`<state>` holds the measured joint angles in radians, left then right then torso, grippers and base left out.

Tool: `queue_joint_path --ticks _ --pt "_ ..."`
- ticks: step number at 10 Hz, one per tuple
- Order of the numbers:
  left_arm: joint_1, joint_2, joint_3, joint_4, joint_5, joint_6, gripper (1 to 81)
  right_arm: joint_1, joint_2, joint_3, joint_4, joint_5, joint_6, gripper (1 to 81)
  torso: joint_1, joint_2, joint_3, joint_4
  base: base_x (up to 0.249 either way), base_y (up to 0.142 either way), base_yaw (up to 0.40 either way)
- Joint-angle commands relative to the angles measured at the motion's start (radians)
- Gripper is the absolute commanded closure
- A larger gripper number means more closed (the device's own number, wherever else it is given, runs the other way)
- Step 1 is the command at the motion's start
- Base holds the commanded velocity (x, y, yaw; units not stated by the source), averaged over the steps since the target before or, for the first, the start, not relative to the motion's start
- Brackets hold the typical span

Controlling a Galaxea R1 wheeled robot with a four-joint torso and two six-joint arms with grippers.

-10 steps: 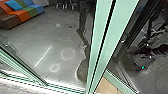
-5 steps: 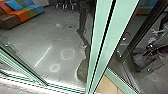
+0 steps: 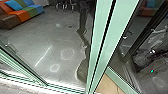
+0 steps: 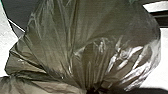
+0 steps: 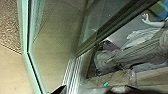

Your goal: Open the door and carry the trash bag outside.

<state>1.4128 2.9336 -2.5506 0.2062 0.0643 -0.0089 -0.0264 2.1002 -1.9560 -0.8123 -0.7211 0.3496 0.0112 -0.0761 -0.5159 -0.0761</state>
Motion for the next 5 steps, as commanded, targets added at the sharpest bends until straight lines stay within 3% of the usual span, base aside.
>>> queue_joint_path --ticks 1,3,4,5 --pt "0.002 0.007 0.012 -0.007 0.080 -0.003 81.1 0.093 -0.089 0.036 -0.354 -0.029 0.014 1.0 0.000 0.000 0.000 0.000 0.000 0.000 0.000" --pt "0.004 0.012 0.009 -0.010 0.080 -0.003 81.1 0.062 -0.086 0.001 -0.558 -0.031 0.066 1.0 0.000 0.000 0.000 0.000 0.000 0.000 0.000" --pt "0.005 0.013 0.009 -0.010 0.080 -0.003 81.1 0.030 -0.086 -0.045 -0.620 -0.029 0.075 1.0 0.000 0.000 0.000 0.000 0.000 0.000 0.000" --pt "0.005 0.013 0.012 -0.010 0.080 -0.003 81.1 0.013 -0.086 -0.090 -0.633 -0.017 0.084 1.0 0.000 0.000 0.000 0.000 0.000 0.000 0.000"
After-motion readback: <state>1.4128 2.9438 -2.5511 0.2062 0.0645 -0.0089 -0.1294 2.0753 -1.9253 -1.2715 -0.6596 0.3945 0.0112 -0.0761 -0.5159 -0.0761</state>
